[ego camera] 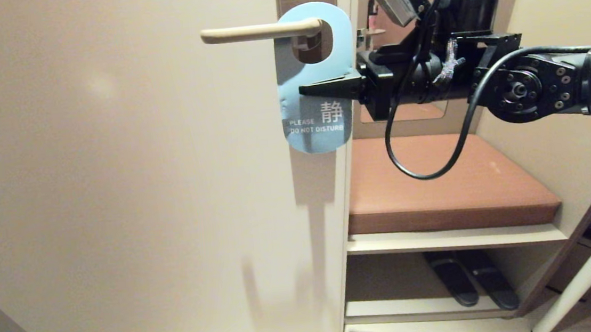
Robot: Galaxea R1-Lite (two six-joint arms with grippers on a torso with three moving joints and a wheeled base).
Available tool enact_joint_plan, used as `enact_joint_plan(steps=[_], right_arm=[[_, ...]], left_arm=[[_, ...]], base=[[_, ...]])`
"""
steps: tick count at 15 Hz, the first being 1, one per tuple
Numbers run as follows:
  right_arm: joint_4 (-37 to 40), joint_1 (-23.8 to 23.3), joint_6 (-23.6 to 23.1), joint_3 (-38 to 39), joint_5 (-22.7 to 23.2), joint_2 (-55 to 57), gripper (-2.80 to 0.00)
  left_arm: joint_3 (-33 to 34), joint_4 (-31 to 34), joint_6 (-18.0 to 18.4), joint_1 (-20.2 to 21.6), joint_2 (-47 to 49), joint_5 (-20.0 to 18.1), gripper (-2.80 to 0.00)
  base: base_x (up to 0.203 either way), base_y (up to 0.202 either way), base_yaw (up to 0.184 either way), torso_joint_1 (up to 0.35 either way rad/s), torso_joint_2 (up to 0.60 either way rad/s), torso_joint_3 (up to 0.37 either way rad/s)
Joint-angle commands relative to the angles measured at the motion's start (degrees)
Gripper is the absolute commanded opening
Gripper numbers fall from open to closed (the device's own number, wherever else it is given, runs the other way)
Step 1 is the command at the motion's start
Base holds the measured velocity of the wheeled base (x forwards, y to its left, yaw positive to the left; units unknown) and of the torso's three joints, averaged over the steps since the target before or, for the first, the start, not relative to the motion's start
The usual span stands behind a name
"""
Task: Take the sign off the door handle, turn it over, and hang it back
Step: Take down the sign
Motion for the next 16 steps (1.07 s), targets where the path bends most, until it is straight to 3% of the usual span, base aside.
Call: enact_joint_plan(steps=[1, 8, 16], right_arm=[[-0.1, -0.2, -0.1, 0.1, 0.4, 0.0, -2.8], [-0.1, -0.3, -0.1, 0.6, -3.2, -1.0, -2.8], [-0.1, -0.3, -0.2, 4.5, -3.3, -4.9, -2.8]], left_arm=[[0.0, 0.0, 0.1, 0.0, 0.1, 0.0, -2.8], [0.0, 0.0, 0.1, 0.0, 0.1, 0.0, -2.8], [0.0, 0.0, 0.1, 0.0, 0.1, 0.0, -2.8]], base=[[0.0, 0.0, 0.0, 0.0, 0.0, 0.0], [0.0, 0.0, 0.0, 0.0, 0.0, 0.0], [0.0, 0.0, 0.0, 0.0, 0.0, 0.0]])
